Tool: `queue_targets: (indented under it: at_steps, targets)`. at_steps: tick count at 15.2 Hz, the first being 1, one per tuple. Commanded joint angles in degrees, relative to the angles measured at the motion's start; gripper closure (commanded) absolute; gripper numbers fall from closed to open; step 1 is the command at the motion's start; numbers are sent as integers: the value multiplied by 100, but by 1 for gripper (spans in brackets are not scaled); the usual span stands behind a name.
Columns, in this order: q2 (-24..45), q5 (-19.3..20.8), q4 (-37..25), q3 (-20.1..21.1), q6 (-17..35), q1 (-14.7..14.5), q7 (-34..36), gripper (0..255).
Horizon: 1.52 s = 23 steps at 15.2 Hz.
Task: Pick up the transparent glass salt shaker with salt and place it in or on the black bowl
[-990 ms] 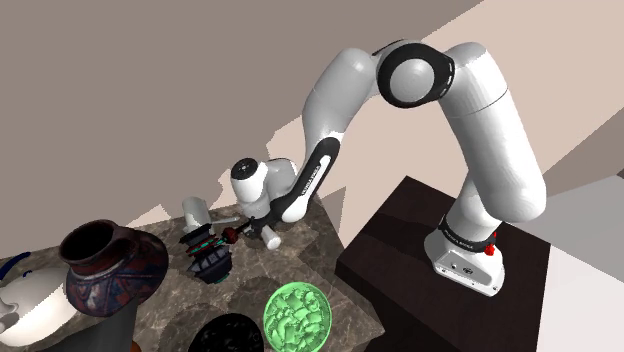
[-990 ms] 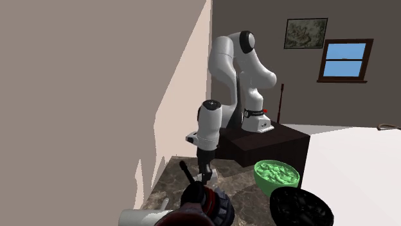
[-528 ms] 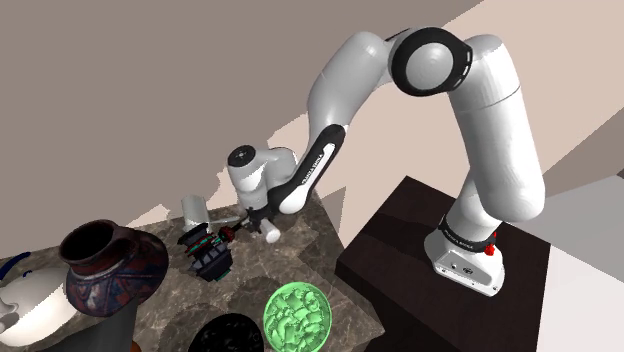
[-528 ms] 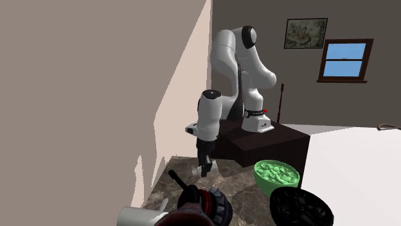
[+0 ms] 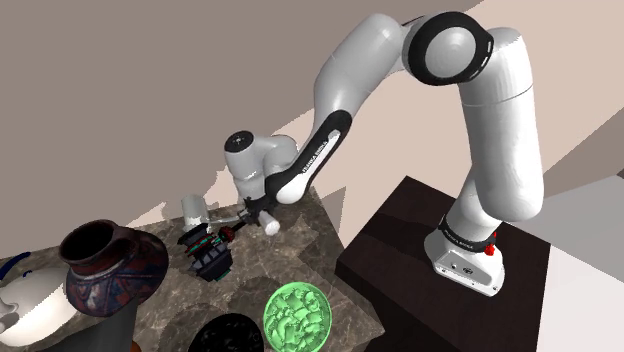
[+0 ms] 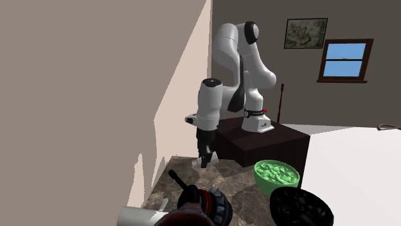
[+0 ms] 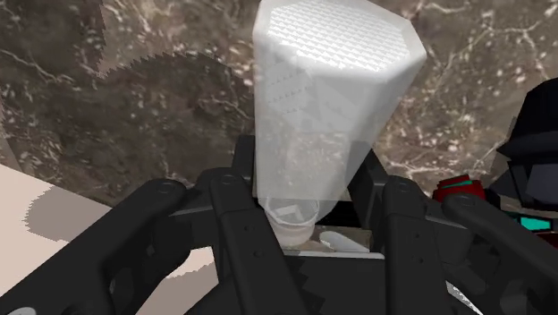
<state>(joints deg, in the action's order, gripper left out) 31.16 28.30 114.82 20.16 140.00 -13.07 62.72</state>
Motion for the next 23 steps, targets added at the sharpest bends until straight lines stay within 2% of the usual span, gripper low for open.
queue_targets:
  at_steps: [1, 11, 23]
  targets:
    - [-116, -79, 8, 57, -103, 35, -59, 255]
    - [-678, -460, 31, 298, -588, 205, -360, 255]
    - [-284, -337, -555, 626, -1085, -1057, 1133, 255]
